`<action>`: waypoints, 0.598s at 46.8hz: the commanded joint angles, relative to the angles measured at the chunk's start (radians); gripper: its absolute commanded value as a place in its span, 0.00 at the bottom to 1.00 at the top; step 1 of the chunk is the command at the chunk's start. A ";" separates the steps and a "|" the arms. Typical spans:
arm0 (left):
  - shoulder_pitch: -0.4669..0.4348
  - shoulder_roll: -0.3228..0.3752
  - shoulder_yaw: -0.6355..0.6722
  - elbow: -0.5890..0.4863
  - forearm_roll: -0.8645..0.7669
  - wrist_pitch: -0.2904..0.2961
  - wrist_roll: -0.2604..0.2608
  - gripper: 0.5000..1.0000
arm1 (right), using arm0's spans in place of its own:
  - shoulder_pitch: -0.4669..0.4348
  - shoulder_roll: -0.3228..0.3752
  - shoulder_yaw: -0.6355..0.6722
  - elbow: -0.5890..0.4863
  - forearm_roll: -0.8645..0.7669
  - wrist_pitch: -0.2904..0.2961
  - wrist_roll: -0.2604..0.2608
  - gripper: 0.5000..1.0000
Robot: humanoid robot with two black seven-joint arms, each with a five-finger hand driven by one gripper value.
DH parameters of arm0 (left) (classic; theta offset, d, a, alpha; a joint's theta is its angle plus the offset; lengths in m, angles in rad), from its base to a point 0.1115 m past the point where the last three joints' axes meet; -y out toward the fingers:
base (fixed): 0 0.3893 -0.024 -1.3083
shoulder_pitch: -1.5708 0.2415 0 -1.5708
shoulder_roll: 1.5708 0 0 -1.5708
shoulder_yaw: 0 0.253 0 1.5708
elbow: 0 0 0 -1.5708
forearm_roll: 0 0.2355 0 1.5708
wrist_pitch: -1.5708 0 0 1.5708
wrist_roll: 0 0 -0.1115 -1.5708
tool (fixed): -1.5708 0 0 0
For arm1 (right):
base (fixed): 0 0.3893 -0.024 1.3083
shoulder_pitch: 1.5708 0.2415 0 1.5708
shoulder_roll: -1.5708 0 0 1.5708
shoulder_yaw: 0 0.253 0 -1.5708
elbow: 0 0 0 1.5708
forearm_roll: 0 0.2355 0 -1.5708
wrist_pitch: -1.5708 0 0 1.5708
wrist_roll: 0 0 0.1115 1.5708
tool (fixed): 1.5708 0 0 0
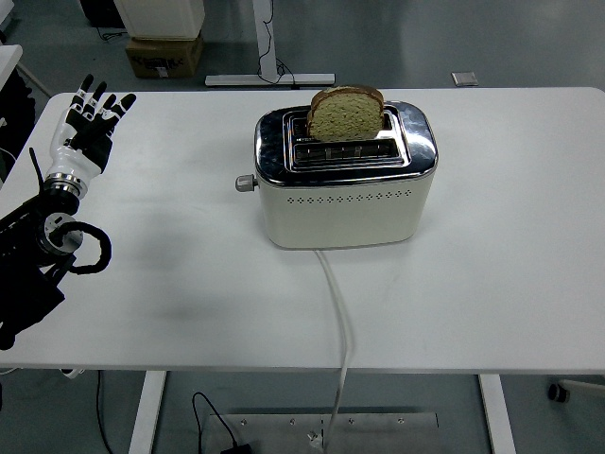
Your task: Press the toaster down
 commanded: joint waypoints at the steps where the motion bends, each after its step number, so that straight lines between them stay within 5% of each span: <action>1: 0.000 0.001 -0.001 0.000 0.000 0.005 0.000 1.00 | 0.000 0.000 0.001 0.000 0.000 0.000 0.000 1.00; 28: 0.000 0.032 0.004 -0.002 0.018 -0.007 0.001 1.00 | 0.000 0.000 0.000 0.000 0.000 0.000 0.000 1.00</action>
